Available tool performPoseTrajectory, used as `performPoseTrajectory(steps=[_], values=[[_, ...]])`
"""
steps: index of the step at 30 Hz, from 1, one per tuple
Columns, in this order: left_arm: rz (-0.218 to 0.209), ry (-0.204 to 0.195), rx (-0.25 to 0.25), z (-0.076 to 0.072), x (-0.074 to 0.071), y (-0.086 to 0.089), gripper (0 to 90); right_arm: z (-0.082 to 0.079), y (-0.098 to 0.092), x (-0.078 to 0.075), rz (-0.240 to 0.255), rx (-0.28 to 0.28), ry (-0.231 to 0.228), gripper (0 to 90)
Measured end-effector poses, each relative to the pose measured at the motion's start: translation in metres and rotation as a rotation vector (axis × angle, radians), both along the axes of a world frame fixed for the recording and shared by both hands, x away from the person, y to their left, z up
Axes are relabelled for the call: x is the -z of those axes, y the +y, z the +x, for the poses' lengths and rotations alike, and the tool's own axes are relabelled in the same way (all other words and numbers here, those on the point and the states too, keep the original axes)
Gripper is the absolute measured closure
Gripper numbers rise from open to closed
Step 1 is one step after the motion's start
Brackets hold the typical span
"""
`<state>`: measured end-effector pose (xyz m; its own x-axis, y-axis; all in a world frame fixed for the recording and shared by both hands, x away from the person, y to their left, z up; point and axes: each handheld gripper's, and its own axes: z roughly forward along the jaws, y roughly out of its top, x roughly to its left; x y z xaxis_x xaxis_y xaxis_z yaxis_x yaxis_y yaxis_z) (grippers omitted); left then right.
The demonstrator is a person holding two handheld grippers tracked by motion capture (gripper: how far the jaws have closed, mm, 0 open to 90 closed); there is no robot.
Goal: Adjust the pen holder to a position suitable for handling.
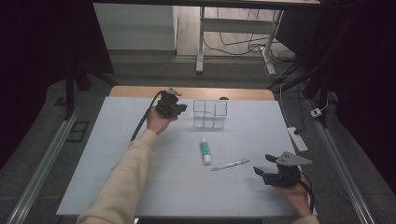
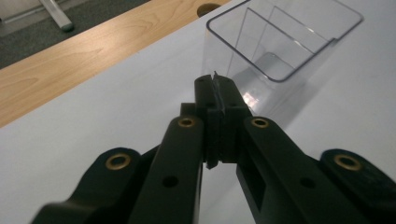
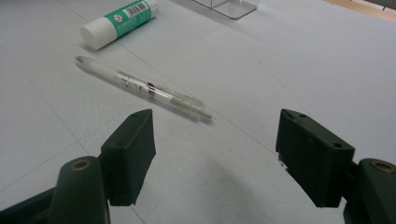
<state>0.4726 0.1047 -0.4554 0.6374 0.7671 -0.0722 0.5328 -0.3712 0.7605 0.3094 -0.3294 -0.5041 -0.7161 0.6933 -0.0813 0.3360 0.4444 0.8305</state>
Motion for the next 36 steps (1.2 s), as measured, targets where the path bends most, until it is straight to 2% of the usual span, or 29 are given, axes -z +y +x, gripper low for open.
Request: performPoseTrajectory(steps=[9, 14, 18, 27, 36], values=[[-0.027, -0.034, 0.034, -0.030, -0.012, 0.022, 85.9, 0.000, 0.000, 0.000, -0.001, 0.000, 0.005, 27.8], [-0.062, -0.041, 0.052, -0.048, -0.012, 0.035, 67.2, -0.001, 0.000, 0.002, -0.001, 0.000, 0.006, 27.7], [-0.075, -0.032, 0.048, -0.060, -0.011, 0.045, 54.0, -0.002, -0.001, 0.000, -0.003, 0.005, 0.005, 27.7], [-0.082, -0.023, 0.079, -0.093, -0.007, 0.063, 43.0, -0.002, 0.001, 0.002, -0.007, 0.001, 0.005, 27.6], [-0.096, -0.014, 0.085, -0.129, 0.008, 0.079, 37.2, -0.002, 0.002, 0.002, -0.019, -0.003, -0.008, 26.6]])
